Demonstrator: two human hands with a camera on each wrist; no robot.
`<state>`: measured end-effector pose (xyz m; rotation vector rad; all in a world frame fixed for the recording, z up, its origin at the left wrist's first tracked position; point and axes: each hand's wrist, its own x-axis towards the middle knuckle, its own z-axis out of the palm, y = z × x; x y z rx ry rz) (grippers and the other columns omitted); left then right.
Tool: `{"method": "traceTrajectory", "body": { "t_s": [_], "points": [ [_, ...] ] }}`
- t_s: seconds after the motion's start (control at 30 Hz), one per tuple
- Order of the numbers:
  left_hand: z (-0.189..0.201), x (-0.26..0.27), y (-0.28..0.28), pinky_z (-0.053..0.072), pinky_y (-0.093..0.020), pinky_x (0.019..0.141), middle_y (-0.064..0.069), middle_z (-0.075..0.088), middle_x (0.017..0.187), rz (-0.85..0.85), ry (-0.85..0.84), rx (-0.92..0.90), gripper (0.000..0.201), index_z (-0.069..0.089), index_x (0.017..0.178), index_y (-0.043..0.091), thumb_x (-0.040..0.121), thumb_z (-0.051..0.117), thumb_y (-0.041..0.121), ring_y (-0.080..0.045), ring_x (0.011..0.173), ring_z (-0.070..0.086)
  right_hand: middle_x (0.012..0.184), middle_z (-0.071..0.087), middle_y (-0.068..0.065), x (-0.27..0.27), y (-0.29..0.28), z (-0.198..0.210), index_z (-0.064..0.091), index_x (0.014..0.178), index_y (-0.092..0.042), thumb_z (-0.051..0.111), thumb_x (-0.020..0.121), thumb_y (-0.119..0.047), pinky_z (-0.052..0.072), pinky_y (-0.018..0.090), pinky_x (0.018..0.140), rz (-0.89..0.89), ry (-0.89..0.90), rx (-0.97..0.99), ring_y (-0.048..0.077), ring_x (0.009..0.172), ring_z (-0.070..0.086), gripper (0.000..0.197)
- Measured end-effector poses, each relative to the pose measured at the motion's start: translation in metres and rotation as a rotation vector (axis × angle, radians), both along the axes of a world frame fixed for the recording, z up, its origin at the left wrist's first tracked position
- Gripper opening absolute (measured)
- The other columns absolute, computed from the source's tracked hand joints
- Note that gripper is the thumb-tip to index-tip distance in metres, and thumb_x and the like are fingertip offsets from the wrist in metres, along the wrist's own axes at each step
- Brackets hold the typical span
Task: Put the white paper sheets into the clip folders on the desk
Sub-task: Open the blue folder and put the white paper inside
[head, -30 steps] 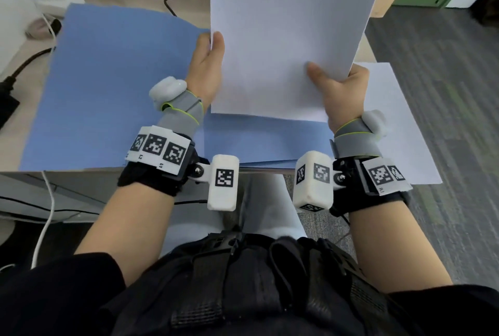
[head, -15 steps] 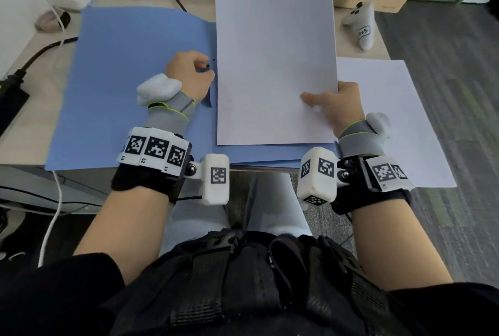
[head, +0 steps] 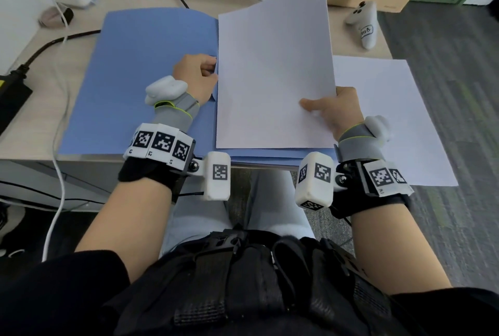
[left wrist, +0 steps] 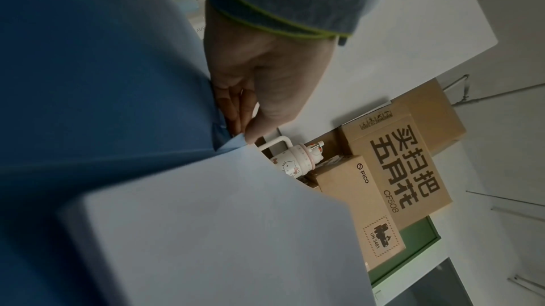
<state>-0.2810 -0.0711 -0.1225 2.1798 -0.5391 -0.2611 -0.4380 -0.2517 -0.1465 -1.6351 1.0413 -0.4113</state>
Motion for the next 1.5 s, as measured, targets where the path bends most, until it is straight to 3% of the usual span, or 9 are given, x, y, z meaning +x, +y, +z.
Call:
{"method": "traceTrajectory", "body": {
  "t_s": [0.17,0.27,0.5,0.67,0.73,0.83,1.03,1.23,1.5],
  "points": [
    [-0.002,0.004,-0.001,0.038,-0.014,0.084,-0.011,0.065,0.115,-0.051,-0.031,0.071,0.034,0.063,0.121,0.009,0.092,0.045,0.006,-0.025,0.103,0.06,0.076,0.063,0.011,0.001,0.003,-0.002,0.065,0.074,-0.006,0.081,0.065,-0.008,0.048,0.029,0.066,-0.037,0.02,-0.053,0.022,0.066,0.056,0.019],
    [-0.006,0.004,0.005,0.034,-0.013,0.077,-0.011,0.062,0.127,-0.082,-0.043,0.116,0.041,0.061,0.124,0.011,0.093,0.037,0.0,-0.031,0.111,0.058,0.074,0.063,0.009,0.001,0.005,-0.005,0.062,0.067,-0.008,0.081,0.062,-0.01,0.047,0.029,0.063,-0.052,0.05,-0.091,0.022,0.064,0.055,0.019],
    [-0.004,0.0,0.014,0.04,-0.024,0.086,-0.016,0.061,0.125,-0.18,-0.075,0.167,0.051,0.055,0.131,0.014,0.089,0.034,-0.008,-0.036,0.113,0.054,0.079,0.066,0.011,-0.003,0.007,-0.006,0.064,0.07,-0.008,0.081,0.062,-0.01,0.054,0.035,0.07,-0.056,0.052,-0.1,0.024,0.067,0.058,0.019],
    [-0.008,0.0,0.017,0.042,-0.031,0.088,-0.028,0.058,0.121,-0.209,-0.041,0.177,0.05,0.052,0.133,0.012,0.091,0.035,-0.008,-0.043,0.112,0.051,0.077,0.063,0.011,-0.003,0.009,-0.008,0.056,0.057,-0.016,0.081,0.062,-0.008,0.049,0.03,0.064,-0.056,0.047,-0.137,0.023,0.065,0.055,0.026],
    [-0.009,-0.001,0.017,0.04,-0.032,0.082,-0.03,0.056,0.122,-0.216,-0.032,0.183,0.049,0.051,0.134,0.012,0.092,0.035,-0.006,-0.044,0.114,0.049,0.077,0.063,0.011,-0.003,0.009,-0.009,0.06,0.062,-0.013,0.081,0.061,-0.008,0.049,0.032,0.064,-0.059,0.038,-0.133,0.022,0.065,0.055,0.022],
    [-0.011,-0.002,0.017,0.04,-0.032,0.094,-0.029,0.055,0.126,-0.204,-0.024,0.179,0.048,0.05,0.134,0.011,0.092,0.036,-0.007,-0.043,0.117,0.048,0.078,0.063,0.011,-0.003,0.008,-0.011,0.062,0.07,-0.01,0.081,0.061,-0.01,0.05,0.032,0.066,-0.059,0.044,-0.141,0.022,0.067,0.055,0.021],
    [-0.018,0.001,0.015,0.032,-0.023,0.107,-0.006,0.048,0.142,-0.205,-0.024,0.159,0.058,0.051,0.133,0.01,0.085,0.033,-0.015,-0.026,0.13,0.044,0.082,0.064,0.009,-0.002,0.011,-0.01,0.069,0.09,0.0,0.08,0.064,-0.01,0.051,0.031,0.069,-0.037,0.063,-0.19,0.021,0.072,0.057,0.03],
    [-0.023,0.003,0.012,0.027,-0.018,0.107,-0.006,0.045,0.144,-0.217,-0.072,0.143,0.058,0.052,0.132,0.007,0.083,0.032,-0.018,-0.022,0.134,0.041,0.083,0.063,0.007,-0.003,0.012,-0.011,0.068,0.089,-0.006,0.079,0.066,-0.01,0.047,0.027,0.067,-0.032,0.08,-0.205,0.02,0.074,0.058,0.026],
    [-0.025,0.009,0.011,0.019,-0.021,0.114,-0.011,0.039,0.148,-0.322,-0.129,0.245,0.055,0.05,0.132,0.0,0.083,0.033,-0.019,-0.024,0.14,0.033,0.105,0.067,0.014,0.003,0.014,-0.009,0.063,0.106,-0.002,0.077,0.066,-0.026,0.053,0.032,0.075,-0.027,0.251,-0.345,0.029,0.095,0.064,0.049]
  ]
}}
